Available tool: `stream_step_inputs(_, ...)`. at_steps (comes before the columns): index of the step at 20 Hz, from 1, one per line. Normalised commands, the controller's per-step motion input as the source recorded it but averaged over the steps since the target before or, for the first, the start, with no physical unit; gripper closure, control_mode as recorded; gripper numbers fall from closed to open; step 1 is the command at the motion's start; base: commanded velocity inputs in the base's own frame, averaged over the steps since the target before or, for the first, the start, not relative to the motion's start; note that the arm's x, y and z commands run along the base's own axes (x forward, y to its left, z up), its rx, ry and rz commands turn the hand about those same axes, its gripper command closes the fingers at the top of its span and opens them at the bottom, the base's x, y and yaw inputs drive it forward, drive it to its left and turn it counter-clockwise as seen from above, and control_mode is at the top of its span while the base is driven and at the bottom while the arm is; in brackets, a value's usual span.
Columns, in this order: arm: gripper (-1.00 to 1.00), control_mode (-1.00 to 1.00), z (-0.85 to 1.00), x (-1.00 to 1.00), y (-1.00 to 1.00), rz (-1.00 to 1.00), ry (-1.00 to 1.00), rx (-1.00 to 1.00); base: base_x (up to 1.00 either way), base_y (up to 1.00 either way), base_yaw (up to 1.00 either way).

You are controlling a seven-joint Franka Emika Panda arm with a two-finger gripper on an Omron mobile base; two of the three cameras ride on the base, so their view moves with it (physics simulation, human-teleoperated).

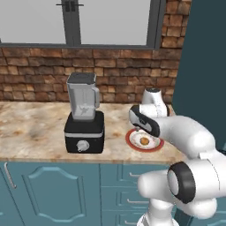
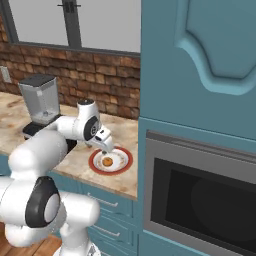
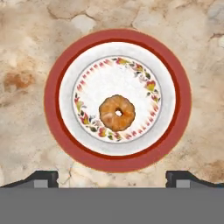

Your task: Pick the apple and tangerine from the fridge and place them on the plate next to the blender to make a fruit smoothie.

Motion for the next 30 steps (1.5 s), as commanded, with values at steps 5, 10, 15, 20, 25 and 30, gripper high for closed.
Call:
stream_step_inputs(5,-1.0,-1.0,0.67,-1.0,0.34,0.0,-0.01,0.0,0.0,0.0,0.0)
stream_step_inputs(10,-1.0,-1.0,0.7,-0.98,0.13,0.0,-0.05,0.0,0.0,0.0,0.0)
stream_step_inputs(15,-1.0,-1.0,0.66,-0.73,0.18,0.0,-0.17,-0.06,0.0,0.0,0.0)
stream_step_inputs(20,-1.0,1.0,0.11,-0.13,0.0,0.0,-0.01,0.0,-0.09,0.0,0.0)
stream_step_inputs(25,-1.0,1.0,0.0,0.0,0.0,0.0,0.0,0.0,-0.96,-0.03,-0.01)
stream_step_inputs(30,-1.0,1.0,0.0,0.0,0.0,0.0,0.0,0.0,-1.0,-0.48,-0.38)
